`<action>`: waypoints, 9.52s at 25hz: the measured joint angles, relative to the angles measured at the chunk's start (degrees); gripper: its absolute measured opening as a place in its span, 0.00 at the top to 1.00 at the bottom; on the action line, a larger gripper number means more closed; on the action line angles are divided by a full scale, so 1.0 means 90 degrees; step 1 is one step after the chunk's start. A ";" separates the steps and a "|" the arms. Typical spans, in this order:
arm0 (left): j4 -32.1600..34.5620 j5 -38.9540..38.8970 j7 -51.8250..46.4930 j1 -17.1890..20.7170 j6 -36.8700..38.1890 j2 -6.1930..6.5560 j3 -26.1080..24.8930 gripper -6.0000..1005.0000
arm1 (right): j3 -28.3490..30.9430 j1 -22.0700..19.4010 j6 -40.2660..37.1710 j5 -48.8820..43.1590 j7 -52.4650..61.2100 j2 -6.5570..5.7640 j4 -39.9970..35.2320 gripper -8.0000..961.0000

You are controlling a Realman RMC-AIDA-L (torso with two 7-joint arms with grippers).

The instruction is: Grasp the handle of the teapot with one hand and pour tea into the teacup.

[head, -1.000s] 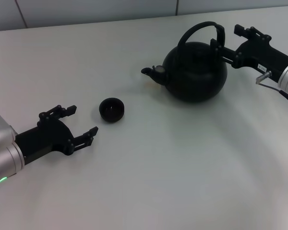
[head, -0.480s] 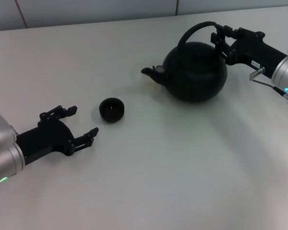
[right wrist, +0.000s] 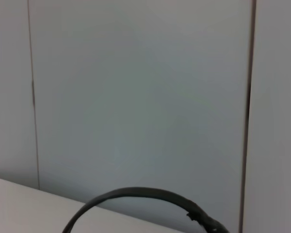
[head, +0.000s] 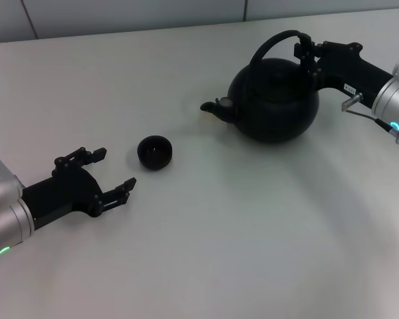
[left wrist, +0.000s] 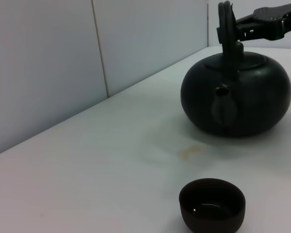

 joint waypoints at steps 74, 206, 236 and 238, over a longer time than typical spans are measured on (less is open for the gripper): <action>0.0051 0.0019 -0.0088 -0.0050 0.0102 0.0010 0.0000 0.21 | -0.1630 0.1068 -0.0140 0.0026 -0.2537 0.0042 -0.0572 0.91; 0.0194 0.0320 -0.0317 0.0031 0.0155 0.0005 0.0047 0.21 | -0.0754 -0.0336 -0.1863 -0.1617 -0.0255 -0.0009 0.0617 0.14; 0.0244 0.0331 -0.0341 0.0106 0.0161 0.0010 0.0000 0.21 | -0.0745 -0.0307 -0.1800 -0.1560 -0.0231 0.0003 0.0580 0.14; 0.0244 0.0332 -0.0341 0.0106 0.0161 0.0010 0.0000 0.21 | -0.0745 -0.0307 -0.1800 -0.1559 -0.0231 0.0003 0.0580 0.14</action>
